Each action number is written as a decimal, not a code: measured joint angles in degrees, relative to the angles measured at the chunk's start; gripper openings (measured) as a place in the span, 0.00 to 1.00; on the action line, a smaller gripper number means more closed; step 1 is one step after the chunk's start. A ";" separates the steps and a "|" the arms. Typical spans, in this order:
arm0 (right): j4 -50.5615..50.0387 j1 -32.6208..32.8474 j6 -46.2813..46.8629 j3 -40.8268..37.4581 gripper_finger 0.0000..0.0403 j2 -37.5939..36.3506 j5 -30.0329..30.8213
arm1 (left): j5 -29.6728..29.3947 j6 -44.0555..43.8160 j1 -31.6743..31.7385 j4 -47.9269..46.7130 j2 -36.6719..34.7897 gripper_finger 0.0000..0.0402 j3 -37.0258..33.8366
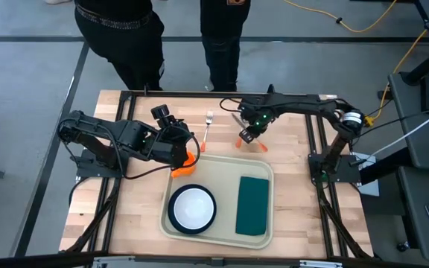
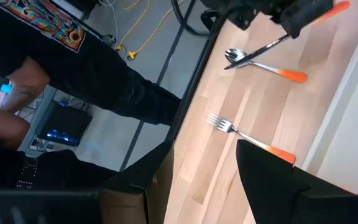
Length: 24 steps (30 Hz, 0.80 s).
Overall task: Set up tray
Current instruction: Put the orange knife on the napkin
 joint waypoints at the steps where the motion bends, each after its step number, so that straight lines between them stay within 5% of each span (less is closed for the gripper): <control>1: 0.01 0.58 -0.46 0.00 0.09 -0.94 -1.66 | 0.08 0.46 0.00 0.00 0.00 0.42 0.00; 8: 0.84 7.03 -8.24 0.00 0.09 -7.74 -13.96 | 0.04 3.21 0.02 0.85 0.00 0.42 0.00; 13: 7.54 12.52 -12.10 0.03 0.09 -12.45 -22.52 | 4.38 10.32 0.05 10.19 0.00 0.42 0.00; 20: 23.69 18.19 -10.51 0.09 0.09 -15.47 -24.84 | 19.88 20.65 1.26 26.59 0.00 0.42 0.00; 24: 26.46 19.98 -10.50 0.09 0.09 -15.53 -24.75 | 22.70 20.72 1.88 29.19 0.00 0.42 0.00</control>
